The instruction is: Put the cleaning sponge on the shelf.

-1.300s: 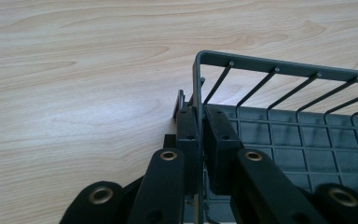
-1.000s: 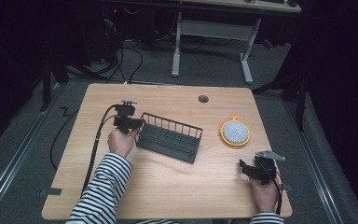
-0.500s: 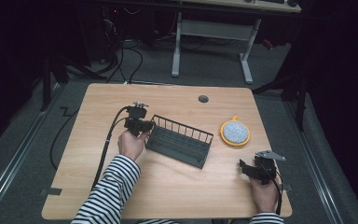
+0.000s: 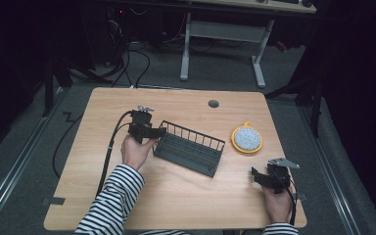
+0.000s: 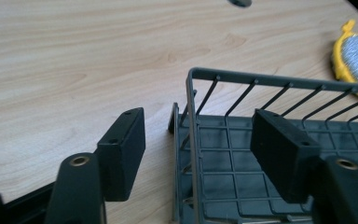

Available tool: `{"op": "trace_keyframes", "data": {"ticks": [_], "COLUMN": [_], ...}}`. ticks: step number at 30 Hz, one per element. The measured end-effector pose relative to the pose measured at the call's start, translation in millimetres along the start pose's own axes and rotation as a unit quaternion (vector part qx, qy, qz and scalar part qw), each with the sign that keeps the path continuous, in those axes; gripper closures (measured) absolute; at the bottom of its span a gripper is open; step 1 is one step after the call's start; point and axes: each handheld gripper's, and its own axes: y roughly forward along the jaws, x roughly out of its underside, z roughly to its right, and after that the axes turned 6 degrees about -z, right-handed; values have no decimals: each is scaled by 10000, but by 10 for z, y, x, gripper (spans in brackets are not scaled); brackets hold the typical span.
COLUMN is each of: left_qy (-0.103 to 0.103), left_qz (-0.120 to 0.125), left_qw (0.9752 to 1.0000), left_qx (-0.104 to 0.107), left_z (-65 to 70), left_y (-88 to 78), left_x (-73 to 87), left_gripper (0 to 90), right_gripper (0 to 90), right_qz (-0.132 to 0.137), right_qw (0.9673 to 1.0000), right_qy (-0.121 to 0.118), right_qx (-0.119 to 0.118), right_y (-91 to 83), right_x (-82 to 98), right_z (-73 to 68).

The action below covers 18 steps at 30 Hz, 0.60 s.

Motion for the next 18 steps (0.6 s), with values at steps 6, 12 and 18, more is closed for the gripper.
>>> {"op": "trace_keyframes", "data": {"ticks": [6, 12, 18], "left_qy": [12, 208, 98], "left_qz": [258, 447, 608], "left_qw": [9997, 9987, 9979], "left_qx": [1, -132, -180], "left_z": [-118, -236, -403], "left_y": [-207, -425, -541], "left_x": [56, 245, 497], "left_gripper": [335, 354, 356], "right_gripper": [305, 305, 306], "right_qz": [-1, -1, 17], "right_qw": [10000, 10000, 10000], "right_qy": [0, 1, -6], "right_qx": [-1, 0, 3], "right_y": [0, 0, 4], "right_x": [0, -1, -1], "right_z": [0, 0, -1]}}
